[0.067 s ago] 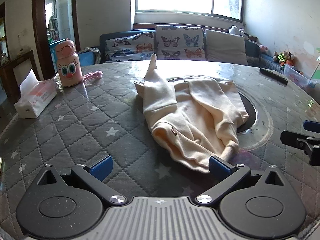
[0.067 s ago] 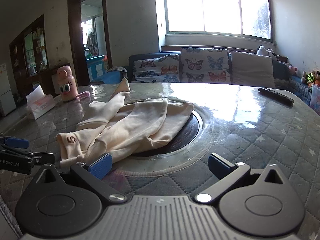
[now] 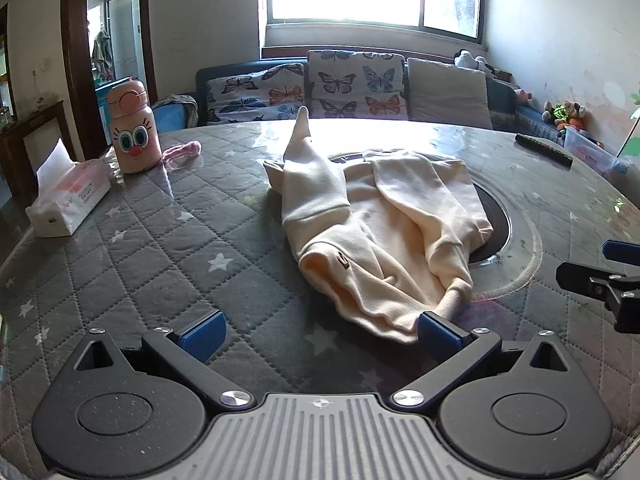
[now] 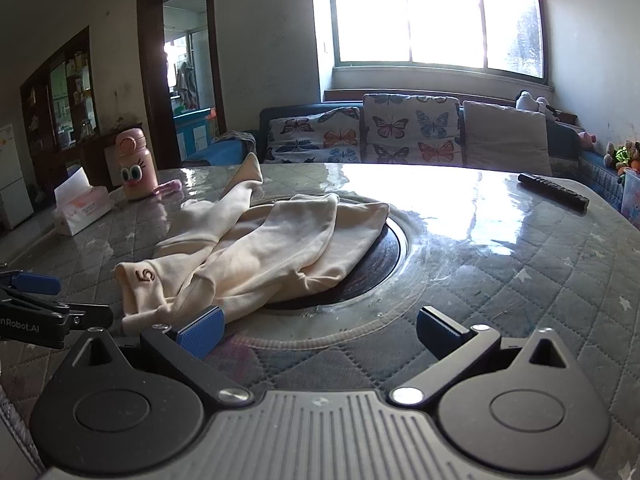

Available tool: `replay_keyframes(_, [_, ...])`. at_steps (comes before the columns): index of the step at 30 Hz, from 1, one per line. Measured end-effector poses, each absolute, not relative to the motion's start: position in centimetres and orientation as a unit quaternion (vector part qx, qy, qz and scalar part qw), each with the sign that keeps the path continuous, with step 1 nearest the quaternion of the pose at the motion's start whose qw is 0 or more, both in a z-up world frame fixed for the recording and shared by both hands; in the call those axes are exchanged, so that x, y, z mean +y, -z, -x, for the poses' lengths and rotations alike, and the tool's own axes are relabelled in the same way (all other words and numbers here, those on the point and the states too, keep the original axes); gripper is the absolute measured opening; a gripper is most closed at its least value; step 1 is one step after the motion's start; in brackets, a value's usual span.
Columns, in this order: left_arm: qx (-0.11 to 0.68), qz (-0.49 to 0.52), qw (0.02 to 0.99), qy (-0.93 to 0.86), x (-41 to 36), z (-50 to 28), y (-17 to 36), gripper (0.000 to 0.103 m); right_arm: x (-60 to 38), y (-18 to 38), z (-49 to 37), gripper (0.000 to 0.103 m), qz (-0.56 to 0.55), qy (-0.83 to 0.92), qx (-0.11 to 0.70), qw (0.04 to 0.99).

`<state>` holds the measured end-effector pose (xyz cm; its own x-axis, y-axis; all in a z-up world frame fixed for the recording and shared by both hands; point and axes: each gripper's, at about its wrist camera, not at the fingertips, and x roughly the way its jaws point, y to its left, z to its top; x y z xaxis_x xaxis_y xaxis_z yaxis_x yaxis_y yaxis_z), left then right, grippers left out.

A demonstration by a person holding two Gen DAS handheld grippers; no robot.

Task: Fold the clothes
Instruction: 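Move both grippers open toward the crumpled cream shirt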

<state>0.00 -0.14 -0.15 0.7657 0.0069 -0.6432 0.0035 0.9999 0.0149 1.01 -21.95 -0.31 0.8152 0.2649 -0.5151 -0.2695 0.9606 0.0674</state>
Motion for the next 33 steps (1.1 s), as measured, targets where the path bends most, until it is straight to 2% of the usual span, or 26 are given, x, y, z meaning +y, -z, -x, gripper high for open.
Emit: replay_keyframes(33, [0.347, -0.006, 0.938, -0.009, 0.9, -3.3, -0.8, 0.103, -21.0, 0.9, -2.9, 0.102, 0.017, -0.169, 0.311, 0.935])
